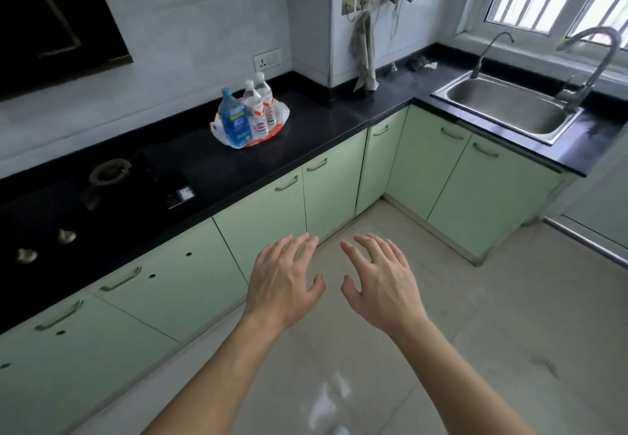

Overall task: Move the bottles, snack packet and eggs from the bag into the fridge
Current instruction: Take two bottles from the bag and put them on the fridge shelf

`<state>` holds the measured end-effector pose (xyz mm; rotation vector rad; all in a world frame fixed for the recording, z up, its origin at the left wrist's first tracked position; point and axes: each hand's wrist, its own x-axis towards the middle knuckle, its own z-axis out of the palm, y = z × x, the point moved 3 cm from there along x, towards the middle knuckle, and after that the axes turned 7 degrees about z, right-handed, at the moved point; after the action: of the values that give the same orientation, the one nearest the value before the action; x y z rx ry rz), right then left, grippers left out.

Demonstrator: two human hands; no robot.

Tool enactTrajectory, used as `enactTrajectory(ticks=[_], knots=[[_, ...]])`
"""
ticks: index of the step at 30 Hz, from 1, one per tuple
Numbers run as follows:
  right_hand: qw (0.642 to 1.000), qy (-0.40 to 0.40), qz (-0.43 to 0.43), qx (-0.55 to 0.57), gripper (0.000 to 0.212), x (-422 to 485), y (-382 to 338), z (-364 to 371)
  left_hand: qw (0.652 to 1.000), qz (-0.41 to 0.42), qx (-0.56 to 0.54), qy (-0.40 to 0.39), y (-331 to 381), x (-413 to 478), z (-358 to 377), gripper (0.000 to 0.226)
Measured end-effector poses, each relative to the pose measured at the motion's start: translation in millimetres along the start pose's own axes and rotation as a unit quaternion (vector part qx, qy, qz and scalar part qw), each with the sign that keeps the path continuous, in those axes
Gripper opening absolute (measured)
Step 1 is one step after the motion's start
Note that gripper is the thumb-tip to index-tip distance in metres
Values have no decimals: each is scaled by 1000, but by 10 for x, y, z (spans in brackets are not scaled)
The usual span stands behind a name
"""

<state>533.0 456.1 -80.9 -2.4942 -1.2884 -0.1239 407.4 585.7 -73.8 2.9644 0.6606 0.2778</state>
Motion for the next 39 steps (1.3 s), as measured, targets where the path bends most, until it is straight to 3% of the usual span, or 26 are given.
enactTrajectory(ticks=[14,27,39], knots=[[1000,-18,20,13,57,1178,448,390,1000,-9,-10,-9,-344,1255,279,67],[999,-22,25,-16,57,3434,560,797,999,-27,-28,-8,-1560,3185,459,64],[999,-34,0,4,58,4699,515,1219,997,-72,-39,-6,-2317,4113,692,65]])
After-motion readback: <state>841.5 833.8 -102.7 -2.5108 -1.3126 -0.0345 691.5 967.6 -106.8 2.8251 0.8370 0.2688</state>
